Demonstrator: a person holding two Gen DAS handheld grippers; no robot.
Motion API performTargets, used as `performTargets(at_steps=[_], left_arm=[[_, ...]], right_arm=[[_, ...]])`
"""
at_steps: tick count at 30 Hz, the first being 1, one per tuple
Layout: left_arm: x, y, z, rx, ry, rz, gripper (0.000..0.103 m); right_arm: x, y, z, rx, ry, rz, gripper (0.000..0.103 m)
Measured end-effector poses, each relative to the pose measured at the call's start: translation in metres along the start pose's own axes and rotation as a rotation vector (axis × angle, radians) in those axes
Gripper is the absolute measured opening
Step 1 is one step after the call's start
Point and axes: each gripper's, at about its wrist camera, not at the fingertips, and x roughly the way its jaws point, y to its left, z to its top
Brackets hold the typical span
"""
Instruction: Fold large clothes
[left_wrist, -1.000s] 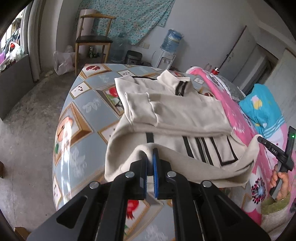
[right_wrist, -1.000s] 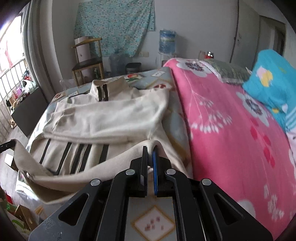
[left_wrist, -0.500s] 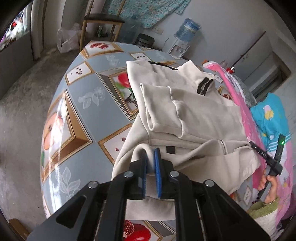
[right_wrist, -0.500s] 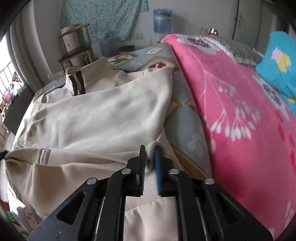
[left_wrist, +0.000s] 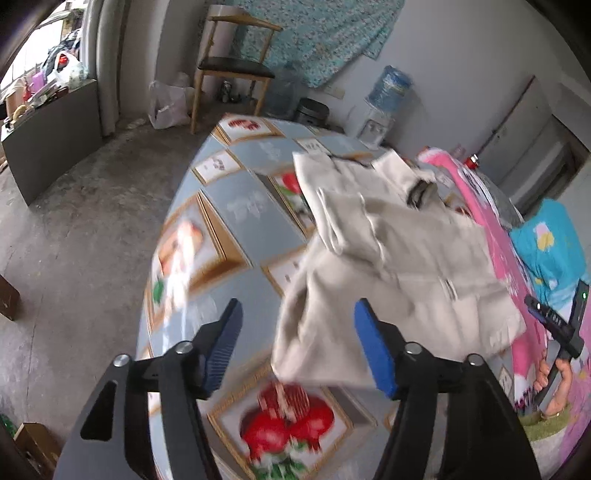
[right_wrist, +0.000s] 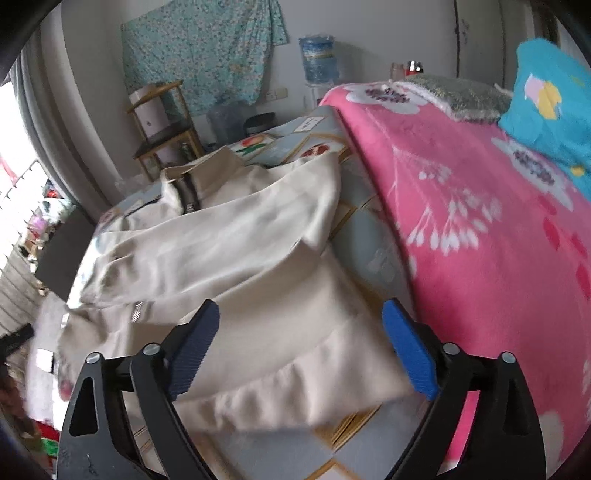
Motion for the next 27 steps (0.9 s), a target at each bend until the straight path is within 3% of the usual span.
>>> performTargets(at_steps=[2,8,14,18,27], left_arm=[[-0.002,-0.008,-0.016,0.026,0.025,-0.016,0.070],[0.001,-0.033,-0.057,0.069,0.077,-0.063,0.072],[0.019,-0.043,-0.077,0.009,0.091,-0.137,0.072],[0.029,-0.036,-0.078,-0.082,0.068,-0.173,0.072],[0.054,0.015,-0.064,-0.439,0.038,-0.295,0.072]], right_arm=[[-0.007,0.001,-0.012,0.022,0.014,0.032,0.090],[-0.025,-0.004,-0.052,0.096,0.056,0.103,0.090],[-0.018,-0.014,-0.081,0.157,0.125,0.124,0.090],[-0.009,-0.025,-0.088,0.222,0.138,0.142,0.090],[0.008,-0.057,-0.078,0.435,0.067,0.232,0.085]])
